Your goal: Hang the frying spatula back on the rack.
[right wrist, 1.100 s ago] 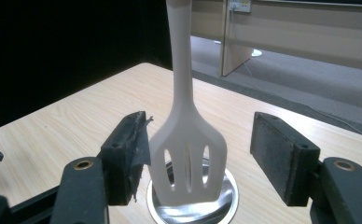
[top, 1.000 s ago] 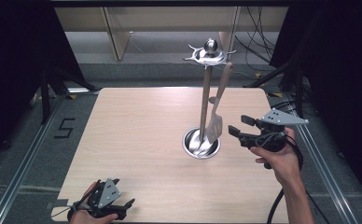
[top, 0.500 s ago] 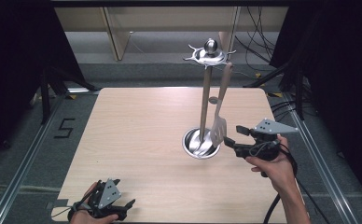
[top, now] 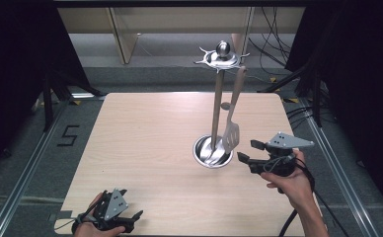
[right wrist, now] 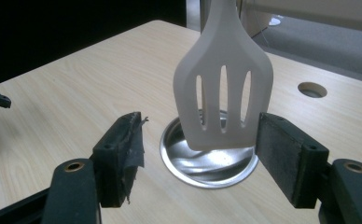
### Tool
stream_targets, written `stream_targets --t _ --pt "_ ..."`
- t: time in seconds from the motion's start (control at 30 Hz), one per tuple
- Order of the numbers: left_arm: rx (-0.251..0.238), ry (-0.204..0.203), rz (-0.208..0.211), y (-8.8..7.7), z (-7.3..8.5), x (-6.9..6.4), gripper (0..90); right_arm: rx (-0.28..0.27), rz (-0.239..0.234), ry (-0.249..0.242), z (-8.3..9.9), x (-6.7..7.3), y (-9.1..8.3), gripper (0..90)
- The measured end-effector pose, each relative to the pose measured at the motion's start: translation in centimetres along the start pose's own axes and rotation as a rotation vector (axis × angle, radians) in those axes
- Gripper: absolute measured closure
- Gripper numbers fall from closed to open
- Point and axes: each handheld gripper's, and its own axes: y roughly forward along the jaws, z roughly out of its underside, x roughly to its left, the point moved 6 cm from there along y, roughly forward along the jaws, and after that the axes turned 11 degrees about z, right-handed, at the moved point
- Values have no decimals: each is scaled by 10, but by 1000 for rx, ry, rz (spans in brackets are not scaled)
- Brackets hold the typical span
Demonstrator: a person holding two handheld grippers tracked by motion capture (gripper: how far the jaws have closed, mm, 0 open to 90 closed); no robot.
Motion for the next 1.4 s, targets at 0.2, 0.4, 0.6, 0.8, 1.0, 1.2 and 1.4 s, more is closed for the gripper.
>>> stream_targets --t 0.2,0.4,0.6,0.8,1.0,1.2,1.4 --pt "-3 -3 2 1 0 0 159 10 -5 28 9 -1 2 328" --pt "0 -1 8 -3 0 1 159 35 -6 23 20 -3 3 323" --pt "-16 -13 10 0 -1 -1 159 50 -16 13 29 -2 4 320" --pt "2 2 12 -2 0 0 159 48 -23 38 34 1 4 313" --pt "0 4 9 -2 0 0 159 49 -34 35 42 1 2 304" --pt "-17 -5 4 -1 -1 -1 159 51 -15 32 51 0 3 259" --pt "-15 -3 3 -1 -1 -2 159 71 -13 74 61 0 5 210"
